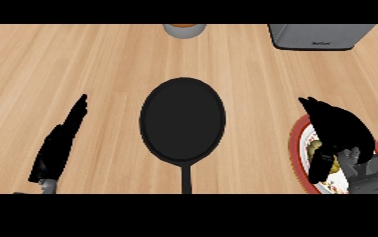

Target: Pick the squash from the plate and place it in the pan

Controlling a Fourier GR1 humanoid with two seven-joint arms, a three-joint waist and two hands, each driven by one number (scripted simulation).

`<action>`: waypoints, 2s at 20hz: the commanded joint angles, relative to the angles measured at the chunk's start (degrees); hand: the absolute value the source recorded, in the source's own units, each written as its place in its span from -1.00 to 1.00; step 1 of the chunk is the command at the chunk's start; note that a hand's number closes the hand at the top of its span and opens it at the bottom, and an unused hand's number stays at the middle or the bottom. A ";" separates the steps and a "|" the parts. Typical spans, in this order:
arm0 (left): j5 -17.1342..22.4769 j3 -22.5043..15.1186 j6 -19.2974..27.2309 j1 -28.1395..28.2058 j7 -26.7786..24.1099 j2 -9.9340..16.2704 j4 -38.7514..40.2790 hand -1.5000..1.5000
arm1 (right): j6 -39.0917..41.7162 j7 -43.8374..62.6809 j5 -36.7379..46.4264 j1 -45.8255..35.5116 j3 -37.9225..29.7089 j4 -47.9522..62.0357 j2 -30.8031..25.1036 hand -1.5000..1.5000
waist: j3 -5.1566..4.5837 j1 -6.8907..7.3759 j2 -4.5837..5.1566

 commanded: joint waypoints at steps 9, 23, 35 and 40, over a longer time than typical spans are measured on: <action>-2.22 -0.13 0.09 1.59 1.47 -1.68 -2.66 0.00 | 5.60 11.91 5.15 -4.50 4.44 10.15 9.26 -1.00 | 0.05 0.31 0.03; -2.90 2.83 -2.19 3.51 -0.40 -2.03 -2.38 0.00 | 5.66 10.05 11.35 1.82 2.24 12.93 11.18 -1.00 | 0.06 -0.46 -0.09; -4.05 4.71 -4.80 3.99 0.91 -4.01 -3.72 0.00 | 6.09 1.00 19.24 7.15 -1.29 17.18 11.71 -1.00 | 0.09 -0.49 -0.10; -4.73 7.93 -6.76 -0.71 1.96 -4.93 0.09 0.00 | 7.71 -1.79 21.48 5.05 -6.35 18.51 14.34 -1.00 | 0.08 -0.77 -0.06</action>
